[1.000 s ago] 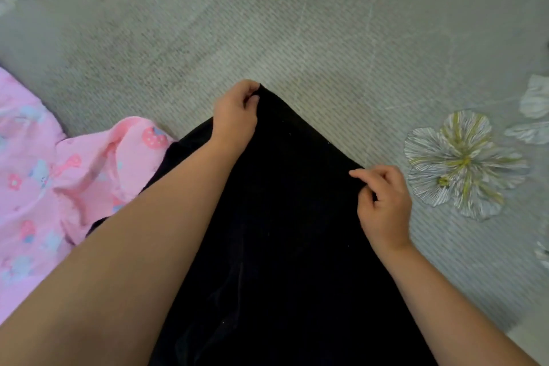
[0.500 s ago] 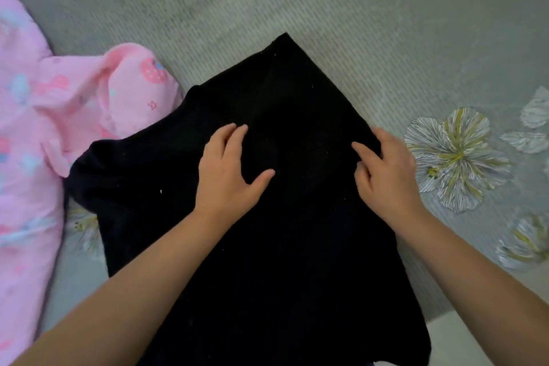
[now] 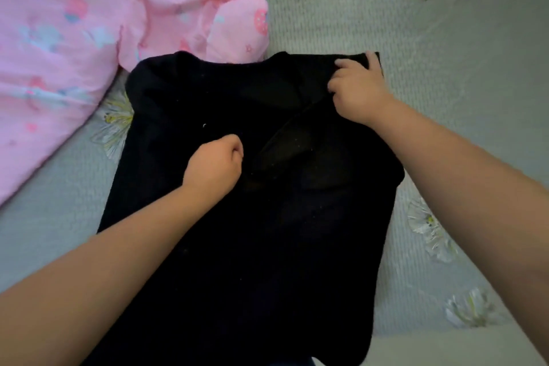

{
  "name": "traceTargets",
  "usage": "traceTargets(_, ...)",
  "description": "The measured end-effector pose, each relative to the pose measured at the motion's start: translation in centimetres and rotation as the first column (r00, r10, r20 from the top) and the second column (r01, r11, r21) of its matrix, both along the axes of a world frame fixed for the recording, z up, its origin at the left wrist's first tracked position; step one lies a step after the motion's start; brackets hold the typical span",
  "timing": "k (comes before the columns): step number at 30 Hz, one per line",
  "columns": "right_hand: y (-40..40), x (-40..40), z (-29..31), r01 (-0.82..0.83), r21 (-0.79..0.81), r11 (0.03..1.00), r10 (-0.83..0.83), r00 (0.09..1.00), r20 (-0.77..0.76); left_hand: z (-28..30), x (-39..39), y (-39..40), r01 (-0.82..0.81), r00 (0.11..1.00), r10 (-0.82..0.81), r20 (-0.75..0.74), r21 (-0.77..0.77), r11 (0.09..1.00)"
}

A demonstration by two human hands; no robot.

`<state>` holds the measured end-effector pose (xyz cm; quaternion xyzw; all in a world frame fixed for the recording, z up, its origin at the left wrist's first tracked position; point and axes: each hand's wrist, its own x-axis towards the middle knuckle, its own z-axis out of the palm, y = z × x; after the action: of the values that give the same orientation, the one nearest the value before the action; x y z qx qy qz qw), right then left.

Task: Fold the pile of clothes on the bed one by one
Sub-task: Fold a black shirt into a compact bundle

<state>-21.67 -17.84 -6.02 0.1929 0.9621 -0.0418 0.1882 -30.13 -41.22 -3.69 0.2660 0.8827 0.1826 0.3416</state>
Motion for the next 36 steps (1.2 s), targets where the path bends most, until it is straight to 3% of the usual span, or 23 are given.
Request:
traceTargets(2,1.4,-0.4,0.5,0.003,0.088,0.996,-0.008,0.998,0.065,-0.2,-1.0,0.1,-0.018,0.999,0.018,0.042,0.016,1.0)
traceTargets(4,2.3,0.2,0.7,0.006,0.142,0.99,-0.024,0.992,0.127,-0.2,-1.2,-0.6,0.148,0.985,-0.144,0.097,-0.041,0.988)
traceTargets(7,2.4,1.3,0.6,0.024,0.19,0.981,-0.072,0.965,0.253,-0.7,-0.1,-2.8,0.521,0.851,-0.517,0.093,-0.275,0.808)
traceTargets(8,2.4,1.6,0.6,0.053,0.195,0.979,-0.104,0.959,0.262,-0.9,0.4,-3.7,0.566,0.807,-0.59,0.04,-0.339,0.751)
traceTargets(9,2.2,1.8,0.6,0.081,0.198,0.977,-0.133,0.956,0.263,-1.1,0.6,-4.4,0.553,0.798,-0.602,-0.03,-0.363,0.75)
traceTargets(11,2.0,1.6,0.6,0.113,0.204,0.972,-0.156,0.966,0.208,-1.4,0.2,-4.8,0.365,0.902,-0.41,-0.135,-0.268,0.892)
traceTargets(13,2.2,0.9,0.3,0.127,0.192,0.973,-0.137,0.99,0.043,-1.3,-1.1,-4.4,0.186,0.954,-0.22,-0.205,-0.176,0.967)
traceTargets(15,2.3,-0.3,-0.2,0.176,0.135,0.975,-0.156,0.977,-0.146,-1.1,-2.9,-3.7,0.128,0.933,-0.136,-0.333,-0.047,0.991)
traceTargets(17,2.6,-1.8,-0.8,0.278,0.065,0.958,-0.266,0.953,-0.144,-1.5,-4.5,-3.2,0.141,0.868,-0.119,-0.482,0.01,0.99)
traceTargets(20,3.1,-2.6,-1.9,0.374,0.084,0.924,-0.377,0.926,0.017,-2.7,-7.0,-2.4,-0.029,0.885,0.008,-0.466,-0.037,0.999)
traceTargets(23,3.7,-0.5,-2.5,0.371,0.115,0.921,-0.368,0.929,-0.051,-3.6,-8.8,-1.4,-0.186,0.94,0.167,-0.299,-0.037,0.982)
traceTargets(27,5.1,4.9,-1.9,0.494,0.087,0.865,-0.486,0.869,-0.096,-3.2,-6.6,0.1,0.028,0.936,-0.046,-0.349,-0.054,0.998)
traceTargets(31,7.5,10.1,-1.0,0.58,0.119,0.806,-0.582,0.813,-0.022,-1.6,-1.5,3.3,0.319,0.867,-0.239,-0.437,0.119,0.94)
traceTargets(36,12.0,16.2,-0.4,0.645,0.231,0.728,-0.655,0.755,-0.045,-2.1,0.4,12.6,0.384,0.821,-0.283,-0.495,0.112,0.917)
